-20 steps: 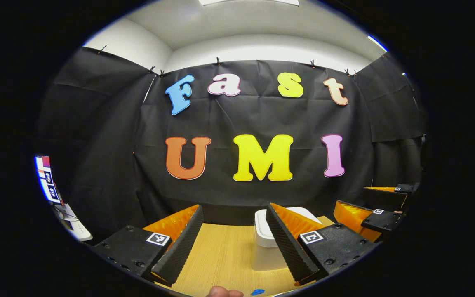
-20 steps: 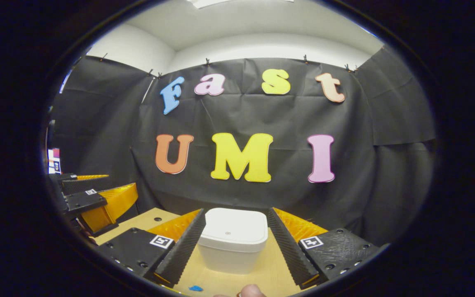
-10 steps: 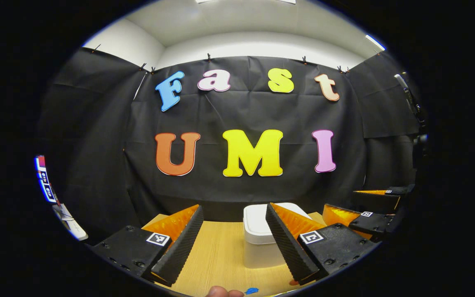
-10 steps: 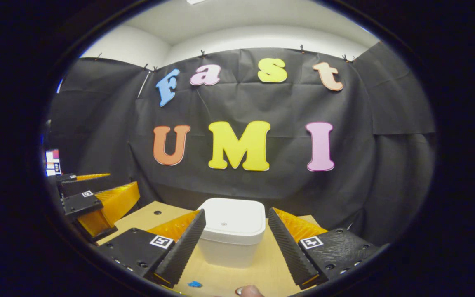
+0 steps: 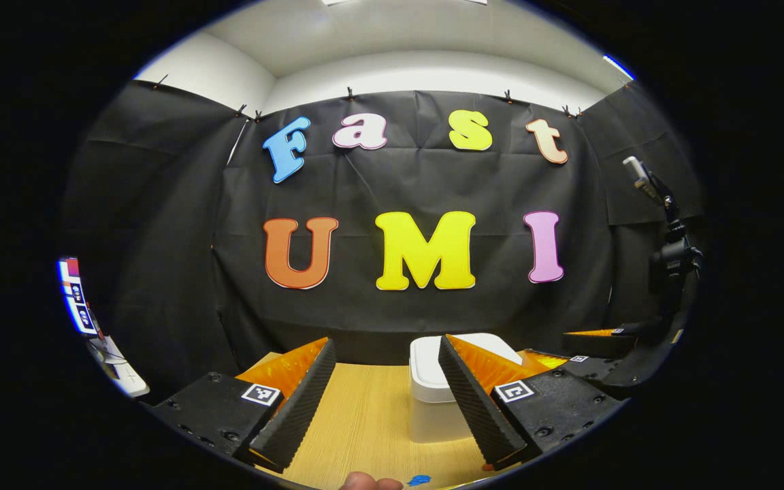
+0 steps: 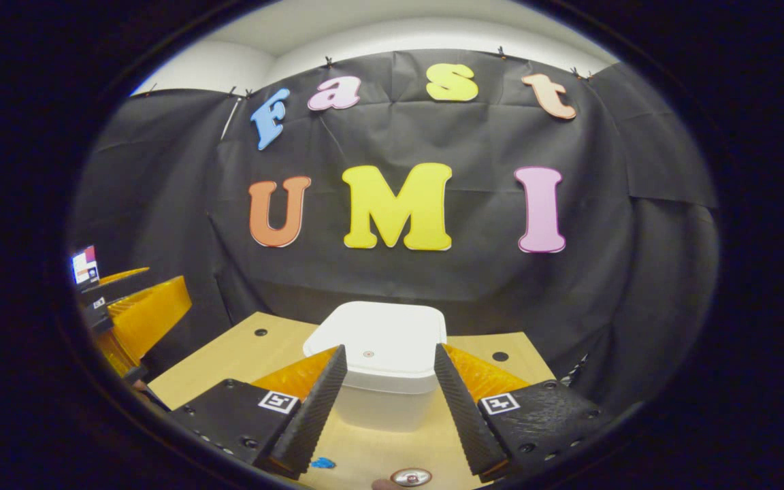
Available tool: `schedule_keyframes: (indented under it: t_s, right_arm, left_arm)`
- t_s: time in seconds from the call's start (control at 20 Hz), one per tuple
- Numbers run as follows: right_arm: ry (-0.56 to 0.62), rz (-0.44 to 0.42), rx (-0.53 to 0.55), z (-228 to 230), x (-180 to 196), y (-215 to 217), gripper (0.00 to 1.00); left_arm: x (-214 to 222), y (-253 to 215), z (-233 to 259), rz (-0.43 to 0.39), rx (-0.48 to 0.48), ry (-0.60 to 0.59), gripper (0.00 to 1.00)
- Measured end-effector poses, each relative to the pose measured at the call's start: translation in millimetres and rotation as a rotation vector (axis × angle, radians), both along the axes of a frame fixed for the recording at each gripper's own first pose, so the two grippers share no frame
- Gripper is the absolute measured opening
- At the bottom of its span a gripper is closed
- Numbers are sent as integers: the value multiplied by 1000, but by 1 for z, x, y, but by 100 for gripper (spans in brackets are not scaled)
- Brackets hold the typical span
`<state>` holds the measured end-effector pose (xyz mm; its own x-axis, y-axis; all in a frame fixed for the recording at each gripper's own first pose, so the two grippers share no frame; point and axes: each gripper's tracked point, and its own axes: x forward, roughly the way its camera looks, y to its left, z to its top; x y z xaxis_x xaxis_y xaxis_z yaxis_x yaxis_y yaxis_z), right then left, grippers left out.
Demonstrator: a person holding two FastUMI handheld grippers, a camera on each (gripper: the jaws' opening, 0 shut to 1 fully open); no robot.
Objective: Press the lid of the desktop garbage bin to open it, pick up the crumpled paper on the desktop and throw it into the bin, then pick up the pop can on the desktop and drop it into the bin, and finally close the garbage bin lid.
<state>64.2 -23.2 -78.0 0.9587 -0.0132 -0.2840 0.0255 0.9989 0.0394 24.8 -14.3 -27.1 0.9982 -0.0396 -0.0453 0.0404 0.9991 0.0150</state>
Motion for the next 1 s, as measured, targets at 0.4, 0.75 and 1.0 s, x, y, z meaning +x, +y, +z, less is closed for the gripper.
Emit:
schedule_keyframes:
  t_s: [0.4, 0.75, 1.0]
  right_arm:
    - [81, -23, -4, -31, 55, -8, 39]
    - [134, 7, 12, -55, 84, -7, 2]
    - [172, 27, 4, -78, 92, -4, 3]
  left_arm:
    - [3, 6, -5, 32, 11, 16, 98]
    - [6, 5, -14, 42, 27, 35, 98]
    - [10, 3, -20, 42, 35, 55, 98]
